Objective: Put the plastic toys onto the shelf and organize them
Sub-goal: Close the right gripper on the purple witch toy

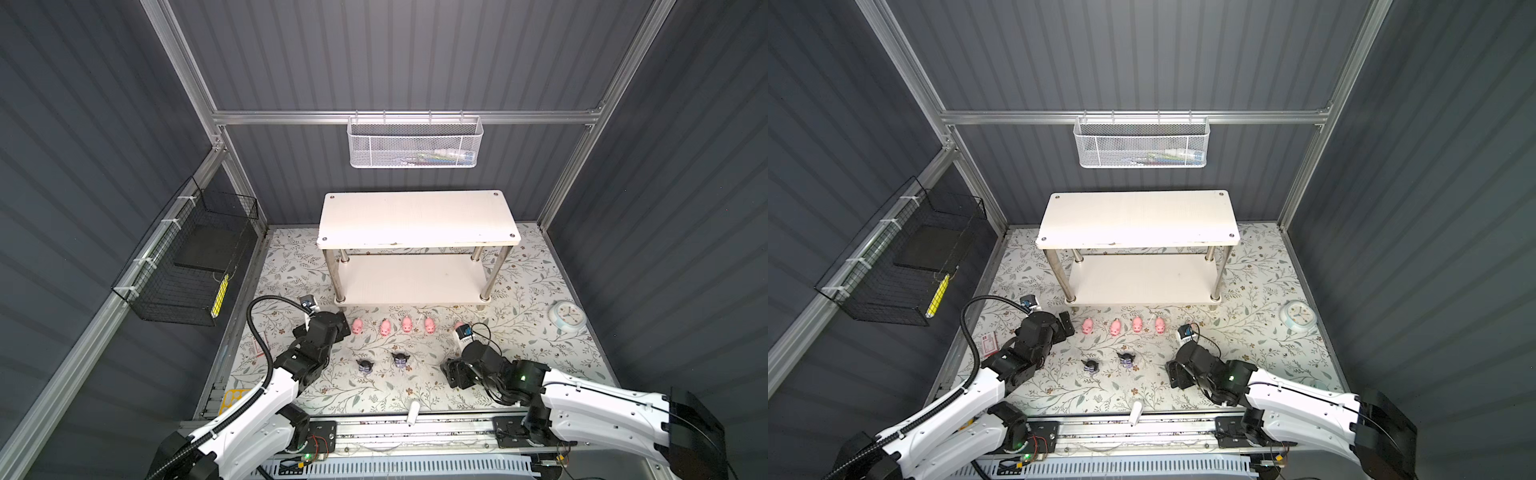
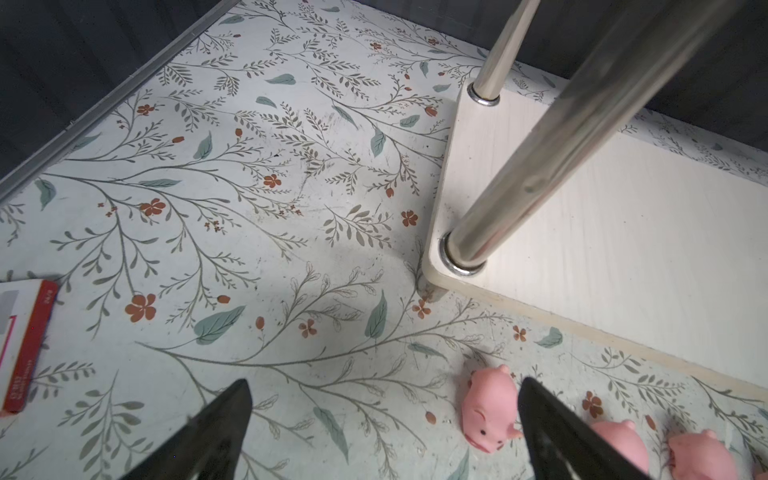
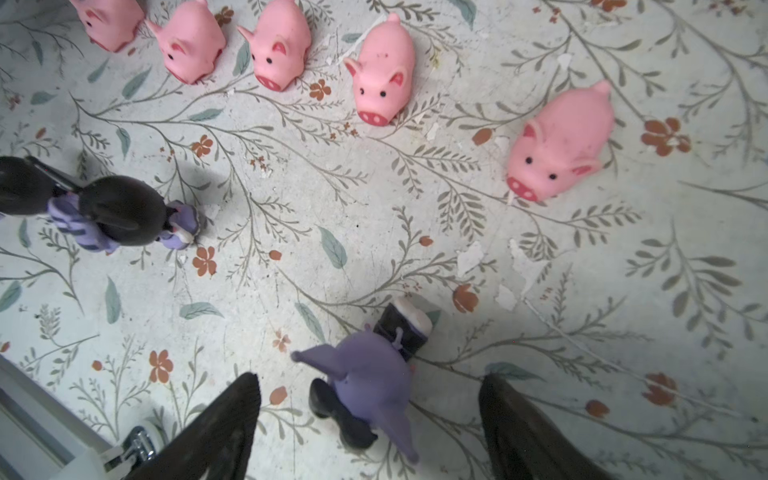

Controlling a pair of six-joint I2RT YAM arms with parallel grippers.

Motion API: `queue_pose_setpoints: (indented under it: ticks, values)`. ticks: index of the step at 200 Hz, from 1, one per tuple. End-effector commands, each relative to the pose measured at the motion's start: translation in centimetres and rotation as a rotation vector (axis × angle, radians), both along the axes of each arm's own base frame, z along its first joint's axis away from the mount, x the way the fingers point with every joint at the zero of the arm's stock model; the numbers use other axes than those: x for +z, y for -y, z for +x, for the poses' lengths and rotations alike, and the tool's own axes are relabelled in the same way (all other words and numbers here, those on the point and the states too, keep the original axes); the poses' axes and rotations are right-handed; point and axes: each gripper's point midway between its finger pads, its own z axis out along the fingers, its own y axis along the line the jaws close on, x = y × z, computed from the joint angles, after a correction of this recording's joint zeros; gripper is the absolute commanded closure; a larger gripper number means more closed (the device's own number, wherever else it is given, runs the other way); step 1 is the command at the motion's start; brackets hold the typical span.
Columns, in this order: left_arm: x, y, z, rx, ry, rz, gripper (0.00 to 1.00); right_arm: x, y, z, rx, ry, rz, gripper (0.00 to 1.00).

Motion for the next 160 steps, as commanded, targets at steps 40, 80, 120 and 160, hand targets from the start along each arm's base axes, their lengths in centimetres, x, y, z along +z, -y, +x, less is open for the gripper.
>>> queue_pose_setpoints:
  ticks: [40, 80, 120, 160]
  values:
    - [0.9, -0.2, 0.0, 0.018, 0.038, -0.016, 0.00, 0.0, -0.8, 0.4, -0.033, 0.017, -0.061, 0.21]
    - [0.8, -0.1, 0.0, 0.016, 0.035, -0.018, 0.00, -0.6, -0.3, 0.2, -0.065, 0.004, -0.075, 0.25]
    - [0.5, 0.0, 0.2, 0.014, 0.030, -0.015, 0.00, -1.1, -0.2, 0.2, -0.071, -0.005, -0.091, 0.32]
    - [0.4, 0.0, 0.1, 0.013, 0.028, -0.014, 0.00, -1.9, -0.4, 0.0, -0.067, -0.029, -0.103, 0.37]
